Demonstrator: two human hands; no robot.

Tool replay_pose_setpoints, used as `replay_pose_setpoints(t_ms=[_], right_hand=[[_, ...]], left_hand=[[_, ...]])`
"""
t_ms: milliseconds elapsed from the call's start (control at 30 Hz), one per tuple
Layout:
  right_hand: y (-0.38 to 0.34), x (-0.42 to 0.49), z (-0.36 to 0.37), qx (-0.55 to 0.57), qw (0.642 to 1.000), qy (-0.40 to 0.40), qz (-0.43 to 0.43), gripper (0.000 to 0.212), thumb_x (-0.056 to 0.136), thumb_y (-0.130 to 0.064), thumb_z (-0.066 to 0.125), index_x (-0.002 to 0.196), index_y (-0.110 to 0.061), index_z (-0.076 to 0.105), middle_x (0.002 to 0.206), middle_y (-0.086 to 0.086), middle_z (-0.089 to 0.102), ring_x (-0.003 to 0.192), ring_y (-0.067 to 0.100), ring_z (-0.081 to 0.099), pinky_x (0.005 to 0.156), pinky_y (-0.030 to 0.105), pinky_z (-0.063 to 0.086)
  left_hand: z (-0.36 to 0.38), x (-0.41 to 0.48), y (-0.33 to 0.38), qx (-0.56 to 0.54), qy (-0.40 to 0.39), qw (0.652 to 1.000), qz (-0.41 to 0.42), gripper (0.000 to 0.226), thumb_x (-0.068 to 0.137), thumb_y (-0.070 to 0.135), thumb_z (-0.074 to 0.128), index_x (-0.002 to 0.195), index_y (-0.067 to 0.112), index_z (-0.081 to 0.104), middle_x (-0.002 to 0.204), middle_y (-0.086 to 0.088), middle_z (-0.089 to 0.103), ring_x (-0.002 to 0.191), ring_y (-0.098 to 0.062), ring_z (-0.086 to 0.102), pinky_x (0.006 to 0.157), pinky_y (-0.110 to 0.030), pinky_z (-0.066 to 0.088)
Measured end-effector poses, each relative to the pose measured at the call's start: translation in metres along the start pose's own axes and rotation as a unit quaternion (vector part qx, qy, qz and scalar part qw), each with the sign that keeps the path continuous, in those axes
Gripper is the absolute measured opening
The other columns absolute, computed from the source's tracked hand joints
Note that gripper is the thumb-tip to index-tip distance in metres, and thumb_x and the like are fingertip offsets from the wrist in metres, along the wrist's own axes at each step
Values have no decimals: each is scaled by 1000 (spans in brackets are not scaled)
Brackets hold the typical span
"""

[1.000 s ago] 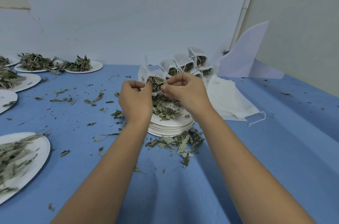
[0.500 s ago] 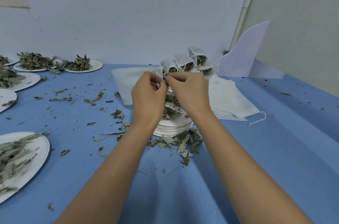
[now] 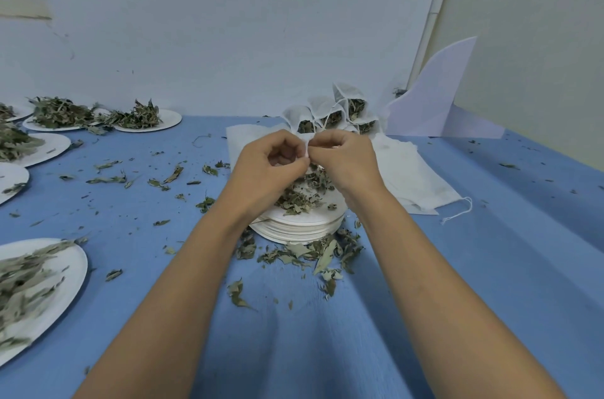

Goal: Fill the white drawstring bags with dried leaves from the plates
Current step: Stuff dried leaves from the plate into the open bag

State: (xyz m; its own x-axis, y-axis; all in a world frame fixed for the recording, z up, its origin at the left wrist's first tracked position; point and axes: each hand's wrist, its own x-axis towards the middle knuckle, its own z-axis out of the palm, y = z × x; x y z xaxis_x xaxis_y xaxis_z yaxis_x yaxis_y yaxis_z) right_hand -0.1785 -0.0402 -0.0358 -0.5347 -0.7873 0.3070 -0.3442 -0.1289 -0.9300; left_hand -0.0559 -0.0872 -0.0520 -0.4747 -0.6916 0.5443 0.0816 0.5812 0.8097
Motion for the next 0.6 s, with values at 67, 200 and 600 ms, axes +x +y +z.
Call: replay_pose_setpoints(t_ms=[67,200,600], right_hand=[[0,0,1,-4,1000,15,-4,22,72,-2,69,73,-22,59,74,-8,53,69,9,52,63,23,44],[-2,0,-3,18,999,-39,-2,34,76,-1,67,105,-16,61,88,-5,59,75,13,58,66,25,50],[3,1,9,-17,999,27,-8,20,76,-9,72,94,-16,65,84,-1,65,70,4,60,62,18,50]], left_hand=[[-1,0,1,-12,-1,1000,-7,24,81,-4,62,72,18,59,65,13,56,62,-1,53,60,-9,45],[-1,0,4,-10,-10,1000,-9,24,78,-3,59,69,19,54,62,14,50,61,-4,45,57,-9,40],[2,3,5,53,50,997,-20,13,78,9,63,74,17,54,70,0,52,59,-6,42,53,-15,38]])
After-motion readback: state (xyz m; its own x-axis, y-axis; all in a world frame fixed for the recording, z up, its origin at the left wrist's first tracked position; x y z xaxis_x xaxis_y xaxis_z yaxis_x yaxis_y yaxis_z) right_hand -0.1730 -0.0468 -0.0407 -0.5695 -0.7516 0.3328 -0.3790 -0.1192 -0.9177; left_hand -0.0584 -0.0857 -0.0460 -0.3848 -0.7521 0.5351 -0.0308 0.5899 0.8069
